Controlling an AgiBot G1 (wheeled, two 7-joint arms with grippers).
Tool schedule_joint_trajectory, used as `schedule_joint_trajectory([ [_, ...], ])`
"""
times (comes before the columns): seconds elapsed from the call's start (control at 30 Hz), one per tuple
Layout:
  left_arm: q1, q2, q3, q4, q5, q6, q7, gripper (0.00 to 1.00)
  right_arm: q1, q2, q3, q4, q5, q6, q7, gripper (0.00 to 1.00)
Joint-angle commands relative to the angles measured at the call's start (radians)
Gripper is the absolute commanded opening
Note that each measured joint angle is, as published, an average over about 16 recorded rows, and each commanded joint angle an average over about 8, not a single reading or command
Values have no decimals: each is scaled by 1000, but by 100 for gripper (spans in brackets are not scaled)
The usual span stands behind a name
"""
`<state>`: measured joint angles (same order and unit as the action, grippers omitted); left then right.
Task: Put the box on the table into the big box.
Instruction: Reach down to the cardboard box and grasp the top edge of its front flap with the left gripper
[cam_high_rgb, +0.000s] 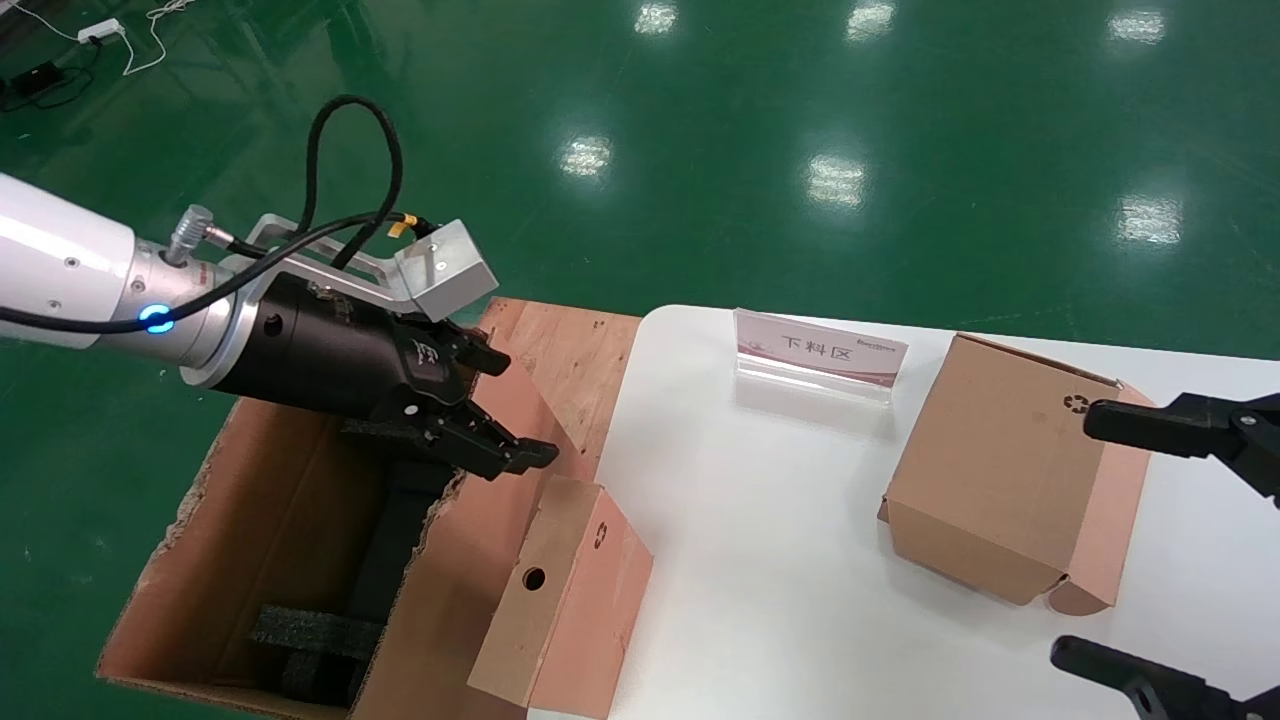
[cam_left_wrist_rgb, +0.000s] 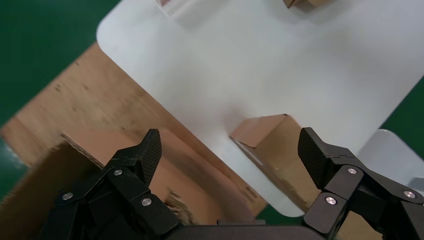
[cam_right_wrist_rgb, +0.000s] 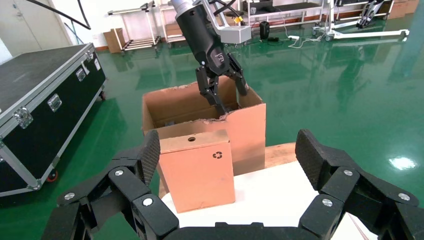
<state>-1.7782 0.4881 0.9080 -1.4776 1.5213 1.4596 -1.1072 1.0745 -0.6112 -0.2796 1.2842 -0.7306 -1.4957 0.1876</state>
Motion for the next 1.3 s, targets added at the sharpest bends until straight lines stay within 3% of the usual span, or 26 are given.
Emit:
schedule_joint_trajectory([
  [0.03, -29, 3, 33, -1, -11, 5, -31, 100, 0, 0, 0, 0, 0, 0, 0, 100],
  [0.67, -368, 163, 450, -2, -46, 155, -292, 100, 0, 0, 0, 0, 0, 0, 0, 100],
  [0.97, -415, 213, 556, -2, -82, 174, -334, 100, 0, 0, 0, 0, 0, 0, 0, 100],
  [1.3, -408, 259, 610, 17, -108, 178, -354, 100, 0, 0, 0, 0, 0, 0, 0, 100],
])
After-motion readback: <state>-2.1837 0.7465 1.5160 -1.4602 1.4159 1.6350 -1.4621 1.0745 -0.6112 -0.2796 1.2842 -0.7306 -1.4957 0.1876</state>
